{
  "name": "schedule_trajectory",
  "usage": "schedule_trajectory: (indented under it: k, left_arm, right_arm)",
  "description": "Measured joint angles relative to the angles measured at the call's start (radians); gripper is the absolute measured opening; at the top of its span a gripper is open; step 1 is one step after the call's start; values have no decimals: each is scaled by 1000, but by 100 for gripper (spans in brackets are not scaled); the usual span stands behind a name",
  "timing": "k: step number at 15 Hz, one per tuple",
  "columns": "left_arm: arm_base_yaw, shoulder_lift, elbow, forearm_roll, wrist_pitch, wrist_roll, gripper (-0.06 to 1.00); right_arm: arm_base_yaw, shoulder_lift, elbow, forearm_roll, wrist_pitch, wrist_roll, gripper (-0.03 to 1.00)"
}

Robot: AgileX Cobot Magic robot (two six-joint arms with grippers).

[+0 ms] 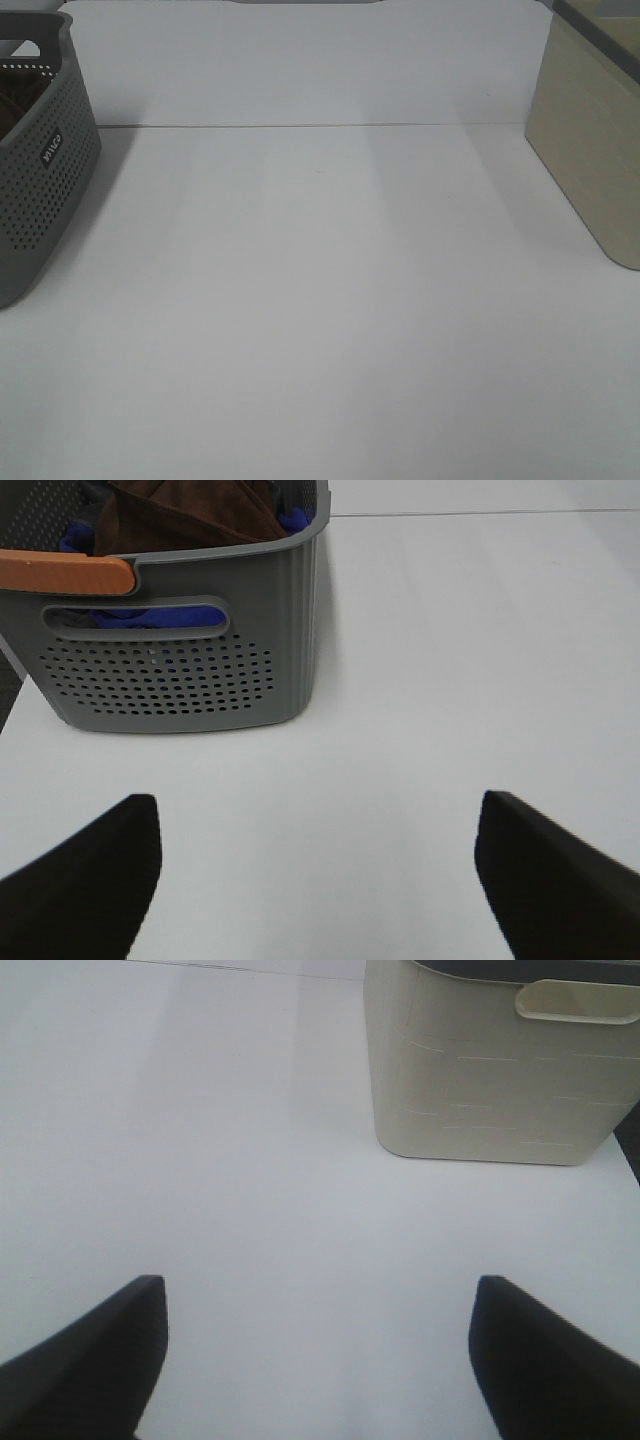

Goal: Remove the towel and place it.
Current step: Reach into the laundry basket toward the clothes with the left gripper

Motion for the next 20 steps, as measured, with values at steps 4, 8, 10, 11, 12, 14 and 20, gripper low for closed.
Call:
schedule_trajectory:
  k: [4,8,10,11,12,14,20]
  left_arm:
    - [0,0,0,14,0,0,79]
    - [0,0,0,61,0,0,96]
    - [0,0,0,62,0,0,99]
    - [0,0,0,63,0,0,99]
    - [0,0,0,63,0,0,99]
    - [0,0,0,64,0,0,99]
    - [0,0,0,64,0,1,99]
  right_arm:
    - [0,0,0,0,0,0,79]
    - [0,0,0,0,0,0,79]
    - [0,0,0,0,0,0,79]
    - [0,0,0,0,0,0,79]
    - [0,0,0,0,0,0,79]
    - [0,0,0,0,0,0,79]
    - [0,0,0,0,0,0,79]
